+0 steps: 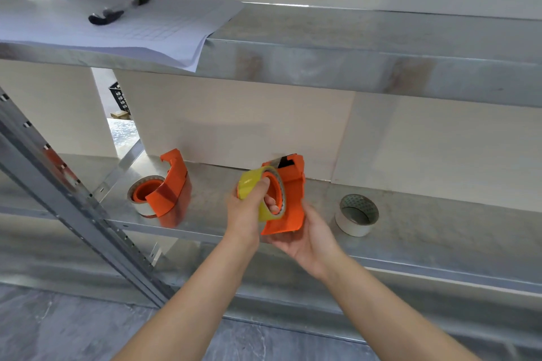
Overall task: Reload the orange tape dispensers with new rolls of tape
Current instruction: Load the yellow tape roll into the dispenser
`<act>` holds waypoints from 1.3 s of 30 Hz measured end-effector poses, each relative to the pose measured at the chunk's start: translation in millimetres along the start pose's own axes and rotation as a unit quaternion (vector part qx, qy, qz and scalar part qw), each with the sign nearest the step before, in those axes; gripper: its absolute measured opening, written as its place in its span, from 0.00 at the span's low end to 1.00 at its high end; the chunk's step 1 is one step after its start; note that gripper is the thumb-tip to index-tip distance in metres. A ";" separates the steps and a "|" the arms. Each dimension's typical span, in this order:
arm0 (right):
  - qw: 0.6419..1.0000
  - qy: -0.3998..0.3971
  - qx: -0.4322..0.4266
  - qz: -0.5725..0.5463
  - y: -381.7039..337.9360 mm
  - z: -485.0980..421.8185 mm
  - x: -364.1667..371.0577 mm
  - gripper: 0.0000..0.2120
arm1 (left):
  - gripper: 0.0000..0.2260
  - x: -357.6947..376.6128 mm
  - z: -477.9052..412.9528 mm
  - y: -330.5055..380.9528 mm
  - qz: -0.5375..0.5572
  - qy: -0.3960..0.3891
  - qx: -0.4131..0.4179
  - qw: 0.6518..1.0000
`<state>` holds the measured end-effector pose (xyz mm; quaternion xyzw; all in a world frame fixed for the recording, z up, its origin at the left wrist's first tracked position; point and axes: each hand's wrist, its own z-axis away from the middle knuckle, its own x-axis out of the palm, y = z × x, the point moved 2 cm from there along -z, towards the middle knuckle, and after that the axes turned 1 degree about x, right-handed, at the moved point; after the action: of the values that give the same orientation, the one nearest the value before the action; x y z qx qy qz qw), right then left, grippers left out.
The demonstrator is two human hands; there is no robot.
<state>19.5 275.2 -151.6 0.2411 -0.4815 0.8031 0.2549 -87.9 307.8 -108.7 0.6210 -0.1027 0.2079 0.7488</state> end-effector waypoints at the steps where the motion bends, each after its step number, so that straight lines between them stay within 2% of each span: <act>1: 1.000 0.008 0.002 -0.006 4.5 -0.8 2.0 0.19 | 0.05 0.4 0.1 -4.1 0.007 0.007 -0.016 1.000; 5: 0.999 0.035 0.013 -0.034 12.3 -6.9 6.5 0.15 | 0.02 -2.6 -1.8 -17.4 -0.011 0.020 -0.046 0.999; 8: 0.997 0.057 0.012 -0.050 11.4 -10.7 5.9 0.15 | 0.07 -10.5 -9.3 -21.9 -0.117 0.003 -0.047 0.992; 11: 0.997 0.078 0.000 0.009 10.0 -16.3 1.1 0.18 | 0.15 -24.0 -21.3 -28.0 -0.265 -0.001 -0.032 0.964; 14: 0.989 0.102 -0.028 0.106 5.6 -25.5 -8.8 0.17 | 0.17 -31.6 -34.1 -36.9 -0.375 -0.018 -0.024 0.926; 18: 0.954 0.174 -0.066 0.234 0.8 -37.9 -17.0 0.09 | 0.20 -36.7 -42.0 -46.9 -0.440 -0.070 -0.066 0.893; 20: 0.942 0.180 -0.071 0.275 -0.2 -45.9 -17.8 0.10 | 0.21 -39.2 -47.5 -50.6 -0.474 -0.080 -0.067 0.874; 24: 0.921 0.178 -0.080 0.338 -0.5 -57.4 -20.3 0.15 | 0.19 -42.1 -58.4 -56.8 -0.477 -0.082 -0.044 0.874; 29: 0.901 0.185 -0.099 0.379 1.4 -64.1 -26.1 0.18 | 0.21 -43.2 -65.8 -63.0 -0.571 -0.106 0.009 0.814; 37: 0.838 0.207 -0.115 0.492 9.4 -75.0 -28.0 0.21 | 0.21 -50.4 -72.7 -75.4 -0.645 -0.111 0.028 0.756; 39: 0.833 0.218 -0.109 0.497 10.8 -77.4 -29.6 0.21 | 0.22 -49.8 -73.3 -77.3 -0.660 -0.107 0.022 0.743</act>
<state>23.9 335.0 -209.8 -0.2413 -0.5530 0.7955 -0.0557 -106.0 358.9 -213.1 0.5684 0.2578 -0.4036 0.6690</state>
